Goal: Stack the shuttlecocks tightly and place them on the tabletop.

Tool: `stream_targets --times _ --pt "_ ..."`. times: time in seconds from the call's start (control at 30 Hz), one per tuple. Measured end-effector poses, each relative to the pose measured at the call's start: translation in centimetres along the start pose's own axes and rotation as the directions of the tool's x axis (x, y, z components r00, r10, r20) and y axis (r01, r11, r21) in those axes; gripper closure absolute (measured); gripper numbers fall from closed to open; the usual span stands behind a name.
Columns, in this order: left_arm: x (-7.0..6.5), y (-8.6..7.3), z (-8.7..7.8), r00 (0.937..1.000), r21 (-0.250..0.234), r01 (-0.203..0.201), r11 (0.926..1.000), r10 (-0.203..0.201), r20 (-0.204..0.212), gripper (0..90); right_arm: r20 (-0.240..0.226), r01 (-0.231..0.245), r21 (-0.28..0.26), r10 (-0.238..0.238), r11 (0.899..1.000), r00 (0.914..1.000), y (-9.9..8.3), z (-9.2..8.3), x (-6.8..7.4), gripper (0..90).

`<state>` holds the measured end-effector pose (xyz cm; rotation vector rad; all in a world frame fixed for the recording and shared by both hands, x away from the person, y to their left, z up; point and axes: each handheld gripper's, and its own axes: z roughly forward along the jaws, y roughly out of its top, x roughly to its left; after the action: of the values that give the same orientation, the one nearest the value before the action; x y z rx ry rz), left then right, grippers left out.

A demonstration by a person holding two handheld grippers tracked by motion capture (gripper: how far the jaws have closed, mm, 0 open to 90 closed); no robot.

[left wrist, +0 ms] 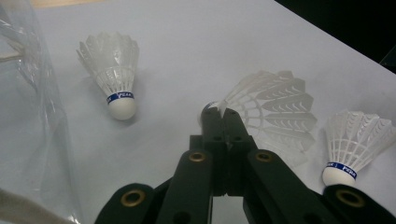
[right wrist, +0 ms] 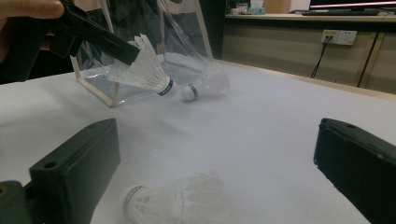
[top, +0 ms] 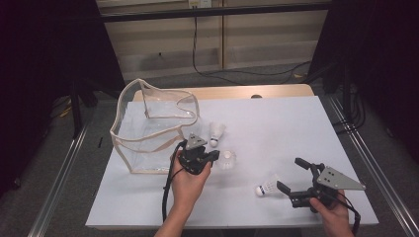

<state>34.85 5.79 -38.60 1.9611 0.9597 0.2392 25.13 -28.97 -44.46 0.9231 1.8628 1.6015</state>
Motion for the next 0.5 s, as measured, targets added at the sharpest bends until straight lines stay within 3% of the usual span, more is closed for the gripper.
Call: stream_targets --times 0.5 --pt "-0.07 0.14 1.10 0.9994 0.025 0.011 0.9996 -0.010 -0.034 90.0 -0.003 0.000 0.001 0.000 1.000 1.0000 0.01 -0.01 0.04 0.0"
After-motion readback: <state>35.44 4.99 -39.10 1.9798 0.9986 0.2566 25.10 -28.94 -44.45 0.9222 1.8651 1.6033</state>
